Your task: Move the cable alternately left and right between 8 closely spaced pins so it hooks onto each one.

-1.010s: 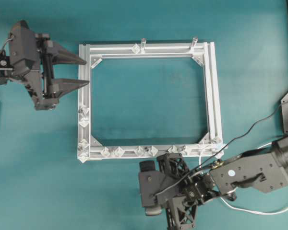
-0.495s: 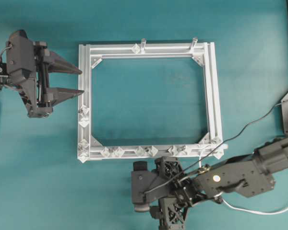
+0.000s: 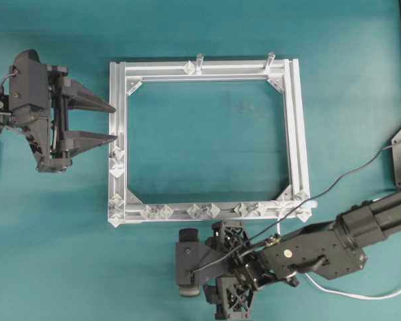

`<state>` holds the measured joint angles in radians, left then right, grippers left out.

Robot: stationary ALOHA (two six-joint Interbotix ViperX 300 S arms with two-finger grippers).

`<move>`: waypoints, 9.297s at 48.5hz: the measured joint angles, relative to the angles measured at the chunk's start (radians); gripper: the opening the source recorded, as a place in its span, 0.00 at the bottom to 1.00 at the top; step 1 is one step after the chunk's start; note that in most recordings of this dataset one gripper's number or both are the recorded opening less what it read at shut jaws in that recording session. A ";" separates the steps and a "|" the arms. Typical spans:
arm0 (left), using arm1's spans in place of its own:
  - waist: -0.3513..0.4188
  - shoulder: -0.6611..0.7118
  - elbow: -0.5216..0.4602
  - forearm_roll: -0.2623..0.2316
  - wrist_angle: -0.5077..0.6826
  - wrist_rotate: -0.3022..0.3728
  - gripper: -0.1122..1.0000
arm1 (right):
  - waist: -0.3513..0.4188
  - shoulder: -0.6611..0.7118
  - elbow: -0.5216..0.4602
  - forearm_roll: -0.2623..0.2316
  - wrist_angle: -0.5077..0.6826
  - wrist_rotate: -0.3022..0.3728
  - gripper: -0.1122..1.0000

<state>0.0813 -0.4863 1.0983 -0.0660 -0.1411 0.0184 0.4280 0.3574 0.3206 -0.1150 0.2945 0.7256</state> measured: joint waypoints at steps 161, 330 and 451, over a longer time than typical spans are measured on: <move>-0.012 0.005 -0.006 0.000 0.000 -0.032 0.67 | -0.002 -0.356 0.216 -0.295 0.609 1.448 0.23; -0.028 -0.005 0.018 0.000 0.000 -0.032 0.67 | -0.107 -0.198 0.000 -0.247 0.479 1.327 0.23; -0.060 -0.792 0.288 0.005 0.258 -0.160 0.67 | 0.049 0.115 -0.503 -0.279 0.796 1.473 0.23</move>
<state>0.0215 -1.2778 1.3867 -0.0614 0.1166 -0.1411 0.4771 0.4725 -0.1825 -0.3942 1.0907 2.1982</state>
